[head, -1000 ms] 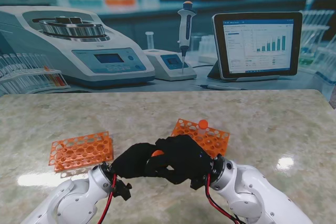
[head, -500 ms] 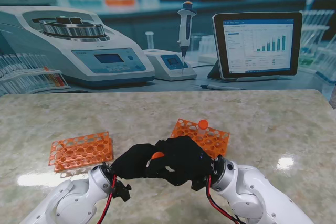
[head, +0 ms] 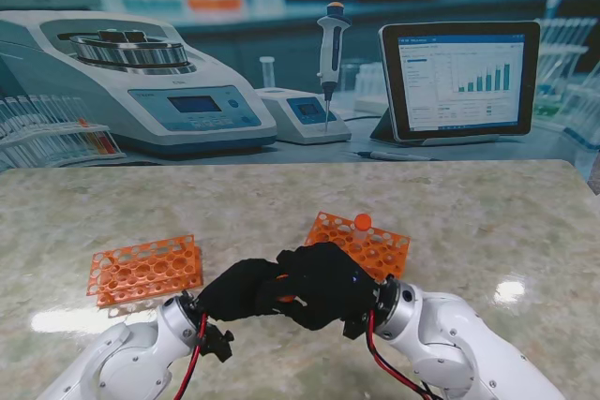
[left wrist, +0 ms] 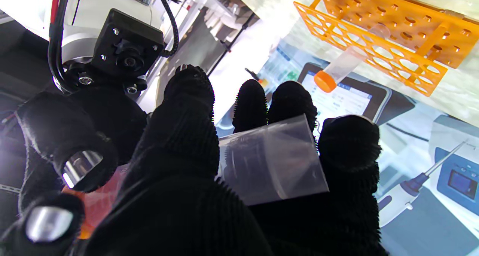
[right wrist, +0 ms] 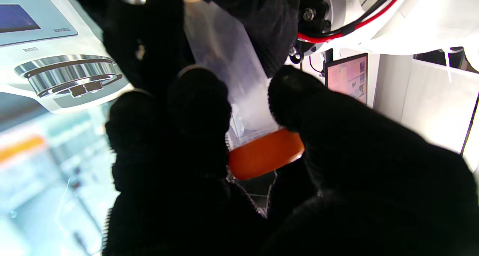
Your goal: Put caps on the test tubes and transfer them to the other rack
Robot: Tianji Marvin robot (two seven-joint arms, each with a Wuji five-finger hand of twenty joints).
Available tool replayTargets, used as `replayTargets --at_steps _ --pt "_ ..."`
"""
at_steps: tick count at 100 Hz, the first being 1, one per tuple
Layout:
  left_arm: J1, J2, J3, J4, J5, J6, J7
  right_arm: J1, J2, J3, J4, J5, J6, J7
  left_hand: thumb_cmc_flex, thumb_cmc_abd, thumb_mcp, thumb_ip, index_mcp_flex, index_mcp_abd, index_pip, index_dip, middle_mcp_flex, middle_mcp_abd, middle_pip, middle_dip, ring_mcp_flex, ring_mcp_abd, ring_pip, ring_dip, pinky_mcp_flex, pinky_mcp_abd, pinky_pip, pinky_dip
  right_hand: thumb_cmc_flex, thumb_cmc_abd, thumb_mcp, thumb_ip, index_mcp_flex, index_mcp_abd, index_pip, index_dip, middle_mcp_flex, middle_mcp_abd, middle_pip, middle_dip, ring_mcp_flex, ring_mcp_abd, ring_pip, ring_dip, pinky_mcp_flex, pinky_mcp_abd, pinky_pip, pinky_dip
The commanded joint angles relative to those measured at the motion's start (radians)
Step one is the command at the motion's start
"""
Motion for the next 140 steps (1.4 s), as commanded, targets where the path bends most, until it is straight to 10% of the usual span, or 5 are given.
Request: replayTargets --at_steps 1,28,47,88,140 --pt "-0.006 -0.003 0.0 -0.021 -0.006 -0.01 -0.003 -0.006 0.006 -0.008 0.01 -0.016 0.013 0.014 0.157 0.113 0.056 0.007 -0.011 -0.013 0.026 0.004 0.037 0.013 -0.025 0.024 0.033 -0.098 0.092 0.024 0.023 -0.052 0.032 0.032 0.05 -0.005 -0.039 -0.035 -0.07 -0.005 0.058 -0.07 0.059 -0.566 0.094 0.012 -0.045 -0.104 -0.032 -0.006 -0.009 -0.061 -0.014 0.031" --pt "-0.004 -0.004 0.001 -0.02 -0.024 -0.028 -0.002 0.016 0.011 -0.015 0.027 -0.025 0.051 0.031 0.164 0.102 0.072 0.006 -0.003 -0.022 0.042 0.016 0.048 0.01 -0.047 0.043 0.028 -0.092 0.077 0.014 0.016 -0.047 -0.049 0.039 0.076 -0.005 -0.06 -0.035 -0.099 0.008 0.073 -0.055 0.031 -0.573 0.092 0.036 -0.053 -0.096 -0.068 0.001 -0.048 -0.045 -0.033 0.05" --pt "-0.003 -0.005 0.002 -0.02 -0.03 -0.042 0.002 0.031 0.011 -0.025 0.046 -0.021 0.071 0.031 0.161 0.099 0.078 0.004 -0.002 -0.038 0.051 0.026 0.05 0.005 -0.056 0.05 0.026 -0.093 0.066 0.012 0.013 -0.046 -0.076 0.05 0.131 0.045 0.091 -0.016 -0.009 0.011 -0.024 0.114 0.052 -0.586 0.111 0.039 -0.054 -0.075 -0.124 0.002 -0.056 -0.031 -0.062 0.047" --pt "-0.004 -0.003 0.005 -0.021 -0.041 -0.04 -0.007 0.048 0.0 -0.027 0.067 0.034 0.071 0.039 0.114 0.09 0.047 0.004 0.009 -0.043 0.018 0.0 0.057 -0.002 -0.072 0.027 0.051 -0.11 0.025 -0.005 0.044 -0.066 -0.105 0.056 0.095 0.23 0.254 0.189 0.149 -0.046 0.083 0.439 0.17 -0.62 0.284 0.149 -0.035 -0.143 0.235 0.084 0.05 -0.038 0.114 0.085" --pt "0.004 0.005 -0.01 -0.036 -0.014 -0.008 -0.034 0.026 -0.011 -0.009 0.046 0.062 0.0 0.029 -0.135 0.067 -0.031 -0.014 -0.021 -0.036 -0.085 0.002 -0.08 -0.005 -0.002 -0.435 -0.019 -0.045 -0.246 -0.104 -0.124 0.066 -0.261 0.004 0.086 0.187 0.264 0.24 0.208 -0.069 0.081 0.432 0.216 -0.623 0.257 0.128 -0.035 -0.119 0.26 0.064 0.061 -0.024 0.144 0.071"
